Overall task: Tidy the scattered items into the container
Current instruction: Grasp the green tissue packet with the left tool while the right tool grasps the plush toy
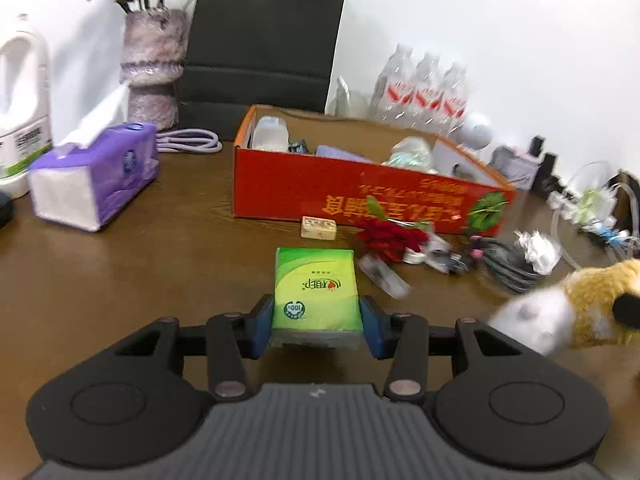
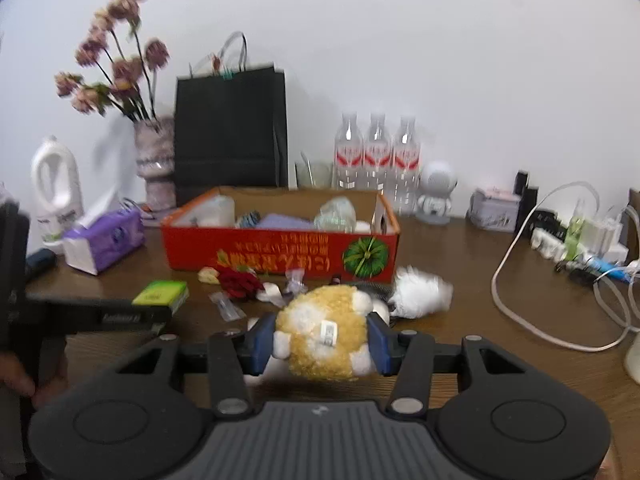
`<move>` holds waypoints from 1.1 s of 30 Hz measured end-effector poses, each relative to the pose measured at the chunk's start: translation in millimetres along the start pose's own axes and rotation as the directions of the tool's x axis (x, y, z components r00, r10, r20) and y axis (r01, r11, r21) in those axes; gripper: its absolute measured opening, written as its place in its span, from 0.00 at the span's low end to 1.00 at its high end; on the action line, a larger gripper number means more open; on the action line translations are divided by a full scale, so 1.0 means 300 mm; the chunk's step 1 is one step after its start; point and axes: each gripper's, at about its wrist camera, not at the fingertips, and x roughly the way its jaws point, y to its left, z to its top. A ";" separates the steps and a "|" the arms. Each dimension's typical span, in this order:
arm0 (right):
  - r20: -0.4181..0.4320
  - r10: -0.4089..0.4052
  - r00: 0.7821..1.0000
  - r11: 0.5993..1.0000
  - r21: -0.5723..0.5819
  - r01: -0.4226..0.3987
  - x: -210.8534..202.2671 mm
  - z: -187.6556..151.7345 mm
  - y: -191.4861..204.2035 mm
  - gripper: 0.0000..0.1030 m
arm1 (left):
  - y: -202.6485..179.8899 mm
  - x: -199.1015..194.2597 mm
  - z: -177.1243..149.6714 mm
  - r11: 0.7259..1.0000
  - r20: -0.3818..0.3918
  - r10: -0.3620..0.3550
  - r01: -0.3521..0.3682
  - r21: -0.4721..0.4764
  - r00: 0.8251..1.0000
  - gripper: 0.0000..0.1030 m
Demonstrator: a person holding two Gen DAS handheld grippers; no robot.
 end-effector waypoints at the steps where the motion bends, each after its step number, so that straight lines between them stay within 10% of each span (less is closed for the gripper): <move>1: 0.011 0.004 1.000 1.000 0.001 -0.004 -0.033 0.006 0.001 0.45 | -0.002 -0.045 -0.017 1.000 0.007 -0.009 0.008 0.001 1.000 0.45; 10: 0.064 0.018 0.998 1.000 0.010 -0.019 -0.168 0.057 0.021 0.14 | -0.050 -0.310 -0.173 0.995 0.013 -0.042 0.041 0.087 0.999 0.45; 17: -0.012 0.067 0.998 0.995 0.080 -0.066 0.131 -0.065 0.024 0.23 | -0.045 -0.269 -0.207 0.996 -0.026 -0.011 0.013 0.091 1.000 0.46; 20: -0.029 0.107 0.994 0.993 0.056 -0.106 0.188 -0.053 0.046 0.49 | -0.048 -0.252 -0.218 0.994 -0.043 -0.010 0.014 0.105 0.999 0.46; 27: 0.074 0.127 0.989 0.992 0.006 -0.128 0.094 0.060 0.056 0.68 | -0.047 -0.246 -0.223 0.995 -0.044 -0.001 0.005 0.096 0.999 0.46; 33: 0.059 0.116 0.992 0.993 0.000 -0.116 -0.115 -0.107 -0.098 0.78 | -0.054 -0.269 -0.239 0.994 -0.044 -0.009 0.014 0.113 0.999 0.60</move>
